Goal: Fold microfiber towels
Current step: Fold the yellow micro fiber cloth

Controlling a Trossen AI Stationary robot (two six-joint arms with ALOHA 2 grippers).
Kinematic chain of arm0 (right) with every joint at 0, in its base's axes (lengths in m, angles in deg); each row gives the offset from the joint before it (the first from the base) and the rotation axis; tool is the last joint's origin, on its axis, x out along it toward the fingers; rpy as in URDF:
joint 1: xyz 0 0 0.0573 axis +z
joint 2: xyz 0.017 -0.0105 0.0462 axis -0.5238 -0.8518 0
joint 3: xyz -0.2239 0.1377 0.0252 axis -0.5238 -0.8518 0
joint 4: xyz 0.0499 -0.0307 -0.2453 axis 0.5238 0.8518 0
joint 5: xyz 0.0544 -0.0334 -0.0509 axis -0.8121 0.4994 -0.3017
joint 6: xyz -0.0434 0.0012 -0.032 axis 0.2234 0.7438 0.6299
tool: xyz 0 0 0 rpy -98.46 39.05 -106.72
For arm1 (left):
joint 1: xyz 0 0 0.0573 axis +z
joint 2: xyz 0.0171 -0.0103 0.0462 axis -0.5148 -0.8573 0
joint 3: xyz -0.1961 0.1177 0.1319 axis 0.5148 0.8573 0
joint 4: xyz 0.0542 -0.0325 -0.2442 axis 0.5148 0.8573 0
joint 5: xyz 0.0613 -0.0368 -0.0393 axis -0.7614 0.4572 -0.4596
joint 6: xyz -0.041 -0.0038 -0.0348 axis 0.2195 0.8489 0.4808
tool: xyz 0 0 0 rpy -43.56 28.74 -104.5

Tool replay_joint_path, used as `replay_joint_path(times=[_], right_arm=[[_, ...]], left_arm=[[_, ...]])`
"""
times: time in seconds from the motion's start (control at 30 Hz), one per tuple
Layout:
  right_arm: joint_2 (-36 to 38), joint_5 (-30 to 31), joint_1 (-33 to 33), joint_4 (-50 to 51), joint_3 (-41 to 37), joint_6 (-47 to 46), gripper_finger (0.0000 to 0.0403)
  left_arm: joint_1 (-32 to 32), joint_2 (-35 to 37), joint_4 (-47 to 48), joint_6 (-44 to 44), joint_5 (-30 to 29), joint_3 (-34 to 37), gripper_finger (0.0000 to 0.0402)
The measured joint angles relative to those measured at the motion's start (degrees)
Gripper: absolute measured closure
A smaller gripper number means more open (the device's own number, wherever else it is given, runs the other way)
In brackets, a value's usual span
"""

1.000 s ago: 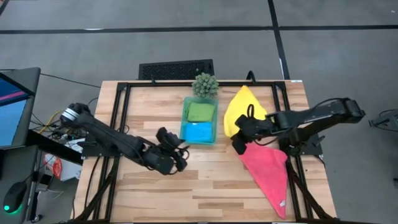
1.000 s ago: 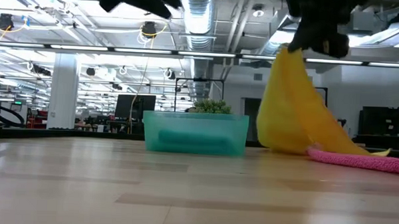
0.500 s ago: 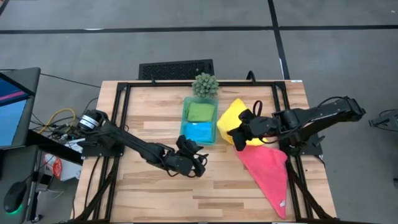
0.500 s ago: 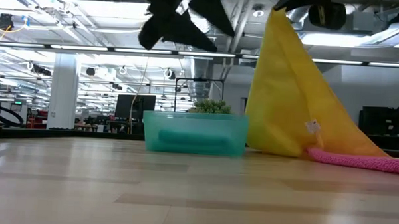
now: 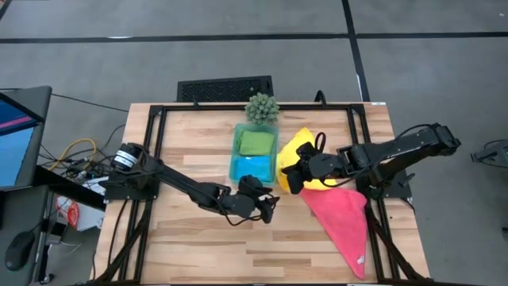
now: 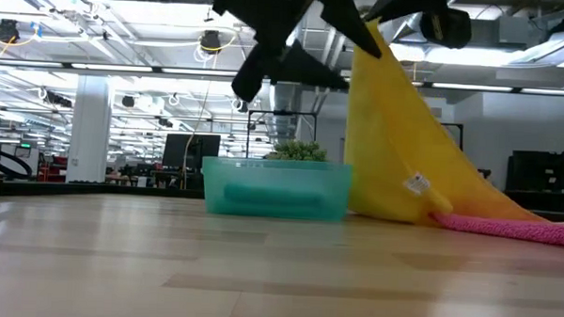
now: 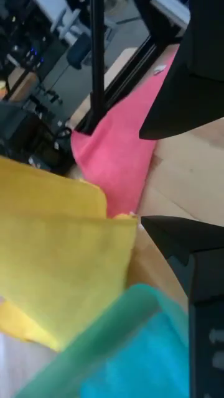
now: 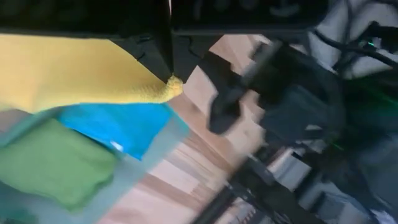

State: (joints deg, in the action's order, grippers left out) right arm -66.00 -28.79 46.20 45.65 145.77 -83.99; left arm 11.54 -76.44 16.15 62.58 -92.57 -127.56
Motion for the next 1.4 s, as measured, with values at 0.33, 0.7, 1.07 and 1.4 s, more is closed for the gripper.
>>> replay_joint_path(times=[0.33,0.7,1.07,1.4], right_arm=[[-0.1,0.6,0.3,-4.6,0.0,0.5,0.0399],[-0.1,4.6,3.1,-9.0,0.0,0.6,0.0398],[-0.1,8.8,6.8,-10.9,0.0,0.2,0.0398],[-0.1,10.3,7.9,-16.8,0.0,1.9,0.0398]], left_arm=[[0.0,-5.2,-4.3,8.1,0.0,0.0,0.0197],[0.0,-10.7,-4.5,9.0,-0.3,-6.8,0.0197],[0.0,-16.1,0.8,9.8,-1.6,-15.1,0.0197],[1.5,-16.7,2.0,12.0,-4.3,-16.0,0.0197]])
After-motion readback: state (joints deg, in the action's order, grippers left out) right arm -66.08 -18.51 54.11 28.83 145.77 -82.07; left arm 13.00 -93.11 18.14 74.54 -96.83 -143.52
